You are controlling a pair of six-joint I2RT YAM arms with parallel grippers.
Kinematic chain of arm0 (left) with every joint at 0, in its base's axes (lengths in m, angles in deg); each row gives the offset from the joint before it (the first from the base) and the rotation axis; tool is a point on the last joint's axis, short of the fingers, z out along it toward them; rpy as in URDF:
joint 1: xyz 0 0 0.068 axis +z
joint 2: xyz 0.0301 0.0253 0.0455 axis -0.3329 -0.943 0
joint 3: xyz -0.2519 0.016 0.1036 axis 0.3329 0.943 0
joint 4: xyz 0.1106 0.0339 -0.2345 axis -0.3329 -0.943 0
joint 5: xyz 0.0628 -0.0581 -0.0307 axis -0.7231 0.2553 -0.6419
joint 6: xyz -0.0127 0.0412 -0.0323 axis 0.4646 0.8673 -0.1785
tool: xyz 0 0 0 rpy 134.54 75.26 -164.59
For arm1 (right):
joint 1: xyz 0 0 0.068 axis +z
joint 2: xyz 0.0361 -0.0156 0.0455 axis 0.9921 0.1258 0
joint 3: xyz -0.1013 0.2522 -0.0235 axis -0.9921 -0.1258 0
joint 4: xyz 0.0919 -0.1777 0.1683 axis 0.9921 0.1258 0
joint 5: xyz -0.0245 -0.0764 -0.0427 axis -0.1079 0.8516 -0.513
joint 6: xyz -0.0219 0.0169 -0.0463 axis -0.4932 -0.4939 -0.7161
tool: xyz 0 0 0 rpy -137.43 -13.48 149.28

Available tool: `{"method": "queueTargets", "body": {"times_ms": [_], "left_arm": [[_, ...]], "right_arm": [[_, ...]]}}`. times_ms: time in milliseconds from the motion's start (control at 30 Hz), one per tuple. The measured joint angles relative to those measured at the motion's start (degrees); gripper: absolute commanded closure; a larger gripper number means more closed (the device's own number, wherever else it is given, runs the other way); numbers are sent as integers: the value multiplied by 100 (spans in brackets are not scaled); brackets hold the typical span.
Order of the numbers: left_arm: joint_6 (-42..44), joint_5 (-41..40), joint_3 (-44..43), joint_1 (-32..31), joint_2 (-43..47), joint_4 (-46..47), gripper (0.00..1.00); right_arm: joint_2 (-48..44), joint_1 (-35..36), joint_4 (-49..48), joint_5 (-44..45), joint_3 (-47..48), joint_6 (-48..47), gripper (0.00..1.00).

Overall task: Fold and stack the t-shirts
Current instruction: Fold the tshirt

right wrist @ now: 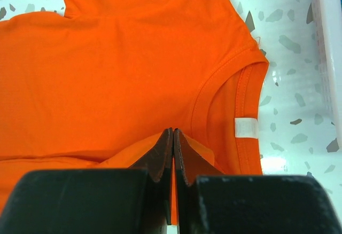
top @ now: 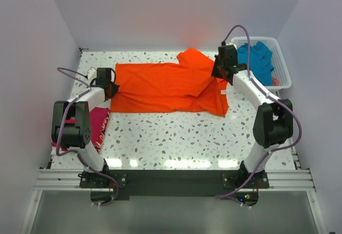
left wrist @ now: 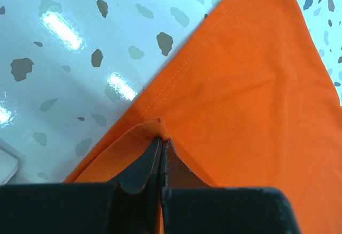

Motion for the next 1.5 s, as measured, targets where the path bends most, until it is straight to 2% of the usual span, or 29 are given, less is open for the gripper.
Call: {"method": "queueTargets", "body": {"times_ms": [600, 733, 833, 933, 967, 1033, 1067, 1167, 1200, 1300, 1433, 1500], "left_arm": [[0, 52, 0, 188, -33, 13, 100], [4, 107, 0, 188, -118, 81, 100], [24, 216, -9, 190, -262, 234, 96], [96, 358, -66, 192, -474, 404, 82], [138, 411, -85, 192, -540, 474, 68], [199, 503, -90, 197, -586, 557, 53], [232, 522, -92, 197, -586, 579, 40], [295, 544, -129, 199, -579, 647, 23], [304, 533, -140, 201, -557, 640, 21], [302, 437, -138, 201, -341, 461, 19], [256, 275, -85, 203, 260, 256, 21], [195, 197, 37, 192, 619, 212, 24]], "right_arm": [[13, -210, -201, -7, 15, -9, 100], [210, -221, -208, -28, 278, -13, 100], [402, -221, -208, -74, 474, -20, 100], [660, -223, -192, -157, 656, -33, 98], [756, -221, -173, -164, 719, -37, 92], [1040, -223, -116, -184, 946, -57, 83], [1189, -223, -81, -195, 1060, -74, 80], [1646, -223, 74, -254, 1480, -118, 68], [1821, -223, 131, -282, 1661, -131, 59], [2133, -223, 258, -315, 1976, -149, 46], [2105, -221, 382, -321, 1932, -118, 46], [1910, -186, 308, -339, 1611, -66, 47]]}}
